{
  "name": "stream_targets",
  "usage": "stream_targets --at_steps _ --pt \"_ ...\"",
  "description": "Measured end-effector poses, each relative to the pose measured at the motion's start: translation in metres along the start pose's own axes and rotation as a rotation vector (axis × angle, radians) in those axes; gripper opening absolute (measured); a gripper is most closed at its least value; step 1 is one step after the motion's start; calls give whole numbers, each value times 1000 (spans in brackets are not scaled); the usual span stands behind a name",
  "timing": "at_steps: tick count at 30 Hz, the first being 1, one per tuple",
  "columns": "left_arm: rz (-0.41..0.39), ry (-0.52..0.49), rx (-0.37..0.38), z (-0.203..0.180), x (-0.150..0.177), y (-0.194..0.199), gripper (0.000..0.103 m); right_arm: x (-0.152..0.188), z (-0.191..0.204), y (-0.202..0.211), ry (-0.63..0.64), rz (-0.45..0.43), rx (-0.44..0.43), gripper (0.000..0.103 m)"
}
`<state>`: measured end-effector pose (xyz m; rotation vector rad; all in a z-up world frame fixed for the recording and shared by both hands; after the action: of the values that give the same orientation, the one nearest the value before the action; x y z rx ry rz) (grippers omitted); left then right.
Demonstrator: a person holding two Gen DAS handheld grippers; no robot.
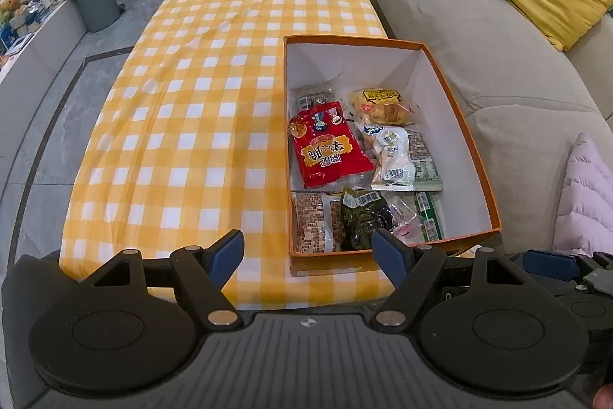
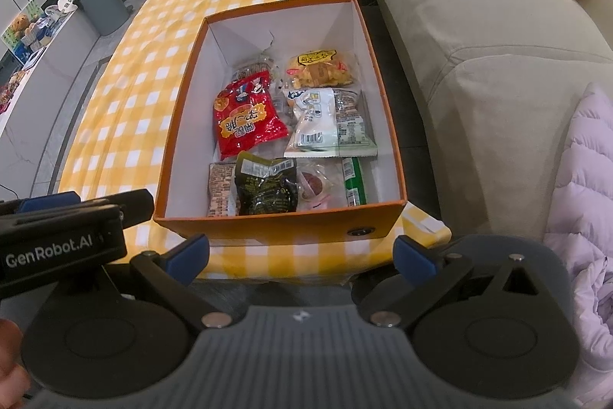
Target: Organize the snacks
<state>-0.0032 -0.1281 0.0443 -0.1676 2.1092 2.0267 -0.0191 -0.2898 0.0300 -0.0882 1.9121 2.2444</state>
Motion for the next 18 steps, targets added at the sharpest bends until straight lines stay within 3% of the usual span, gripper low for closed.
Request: stream_targets --at_steps 18 --pt "4 -4 -10 0 -1 -1 89 0 3 -1 7 -2 13 99"
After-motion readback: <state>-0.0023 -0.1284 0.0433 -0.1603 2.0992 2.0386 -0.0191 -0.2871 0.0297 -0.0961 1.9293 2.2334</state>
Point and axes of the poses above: each gripper's, at about its wrist camera, not at the fingertips, and y roughly against the way its jaws point, z to its left, x to its underside, the point moved 1 cm from there along -y, roughly the way its jaws point, and after that the axes turned 14 degrees about z, right-handed, at the moved point
